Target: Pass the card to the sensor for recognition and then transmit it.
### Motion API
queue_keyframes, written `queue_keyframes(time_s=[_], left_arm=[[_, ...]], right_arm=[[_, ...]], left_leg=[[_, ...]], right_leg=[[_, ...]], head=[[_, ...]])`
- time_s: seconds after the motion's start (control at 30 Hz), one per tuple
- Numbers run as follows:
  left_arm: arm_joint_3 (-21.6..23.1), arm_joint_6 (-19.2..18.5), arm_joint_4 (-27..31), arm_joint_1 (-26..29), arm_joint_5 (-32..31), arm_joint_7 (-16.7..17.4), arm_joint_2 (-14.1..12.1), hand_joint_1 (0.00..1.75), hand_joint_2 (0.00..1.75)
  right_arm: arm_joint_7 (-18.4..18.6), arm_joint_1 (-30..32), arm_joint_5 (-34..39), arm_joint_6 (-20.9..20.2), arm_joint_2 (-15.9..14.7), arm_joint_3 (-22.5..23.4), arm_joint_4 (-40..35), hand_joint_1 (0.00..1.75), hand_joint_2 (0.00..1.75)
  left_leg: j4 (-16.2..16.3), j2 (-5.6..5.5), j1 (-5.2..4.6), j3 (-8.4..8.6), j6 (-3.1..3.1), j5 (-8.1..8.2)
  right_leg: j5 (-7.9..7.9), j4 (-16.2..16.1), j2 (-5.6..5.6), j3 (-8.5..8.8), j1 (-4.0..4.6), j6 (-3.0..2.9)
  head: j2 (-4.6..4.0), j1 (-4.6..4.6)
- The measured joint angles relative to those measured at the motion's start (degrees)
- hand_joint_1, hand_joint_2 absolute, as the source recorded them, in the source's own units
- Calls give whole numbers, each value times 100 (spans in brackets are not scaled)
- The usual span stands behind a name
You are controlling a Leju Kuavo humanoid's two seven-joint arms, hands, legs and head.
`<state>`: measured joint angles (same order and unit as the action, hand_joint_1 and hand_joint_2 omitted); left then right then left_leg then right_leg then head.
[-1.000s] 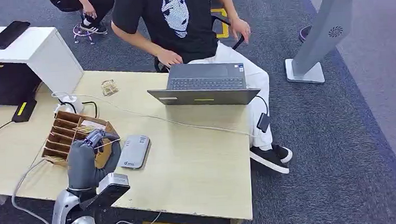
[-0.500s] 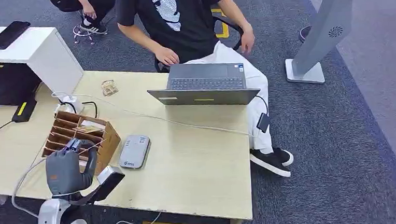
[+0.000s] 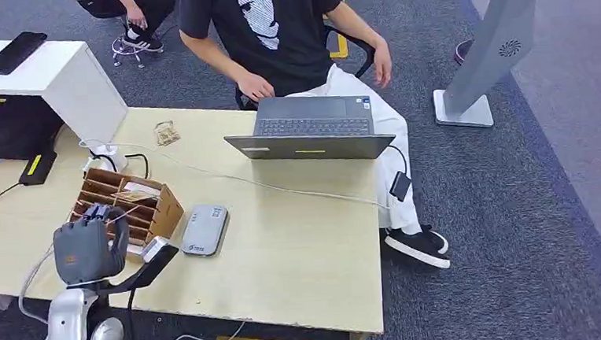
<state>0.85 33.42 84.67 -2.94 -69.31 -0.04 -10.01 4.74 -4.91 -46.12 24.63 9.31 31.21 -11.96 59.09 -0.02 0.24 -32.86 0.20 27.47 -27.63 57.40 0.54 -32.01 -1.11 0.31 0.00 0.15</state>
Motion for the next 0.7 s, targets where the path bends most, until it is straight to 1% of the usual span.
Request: queue_keyframes(time_s=[0.27,0.47,0.7], left_arm=[[0,11,-439,-344,-11,-18,15,175,175],[0,13,-660,-565,124,-177,122,175,175],[9,31,-795,-731,216,-269,230,175,175]], right_arm=[[0,-30,-26,11,4,0,-2,0,175],[2,-64,-92,17,4,0,-2,0,175],[0,-80,-103,37,4,0,-2,0,175]], left_leg=[[0,1,-1,0,0,-1],[1,1,-1,-1,0,0],[1,2,-1,1,0,0]], right_leg=[[1,0,1,-1,0,0],[1,0,0,-1,-1,0],[2,0,1,-2,0,0]], head=[[0,2],[0,2],[-2,0]])
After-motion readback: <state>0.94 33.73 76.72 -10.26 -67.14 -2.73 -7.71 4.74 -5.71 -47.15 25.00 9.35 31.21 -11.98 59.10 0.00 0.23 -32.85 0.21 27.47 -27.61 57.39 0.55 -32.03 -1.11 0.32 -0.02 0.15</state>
